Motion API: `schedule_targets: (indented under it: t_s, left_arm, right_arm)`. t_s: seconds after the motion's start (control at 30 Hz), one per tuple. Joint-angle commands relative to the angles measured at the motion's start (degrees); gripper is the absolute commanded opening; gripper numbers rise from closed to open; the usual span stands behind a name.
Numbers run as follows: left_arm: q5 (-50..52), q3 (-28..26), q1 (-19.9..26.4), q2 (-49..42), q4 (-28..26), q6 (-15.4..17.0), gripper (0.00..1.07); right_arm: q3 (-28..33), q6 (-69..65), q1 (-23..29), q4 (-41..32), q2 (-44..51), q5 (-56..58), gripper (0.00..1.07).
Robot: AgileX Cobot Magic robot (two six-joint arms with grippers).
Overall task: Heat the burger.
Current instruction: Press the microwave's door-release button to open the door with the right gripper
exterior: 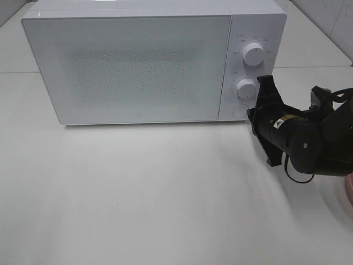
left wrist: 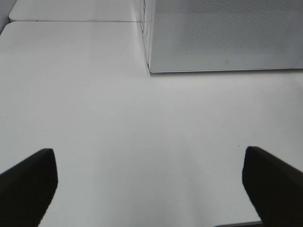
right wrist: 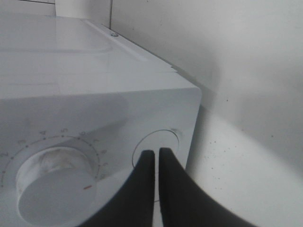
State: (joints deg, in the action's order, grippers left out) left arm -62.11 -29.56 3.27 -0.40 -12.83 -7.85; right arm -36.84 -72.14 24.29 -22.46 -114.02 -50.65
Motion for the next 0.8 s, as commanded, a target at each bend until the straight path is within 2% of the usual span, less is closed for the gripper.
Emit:
schedule_targets:
  t_s: [0.03,0.27,0.8]
  left_arm:
    - [0.8,0.0,0.0,-0.69,0.11,0.0,0.98]
    - [0.8,0.0,0.0,-0.69,0.11,0.0,0.98]
    - [0.8,0.0,0.0,-0.69,0.11,0.0,0.98]
  right_arm:
    - [-1.09,-0.74,-0.46,1.78,-0.97,0.29,0.0]
    - [-3.04,-2.92,-0.46,2.69,-4.35,-0.11,0.0]
    - [-6.47,-2.46,-3.15,3.61,-5.73,-1.32,0.0]
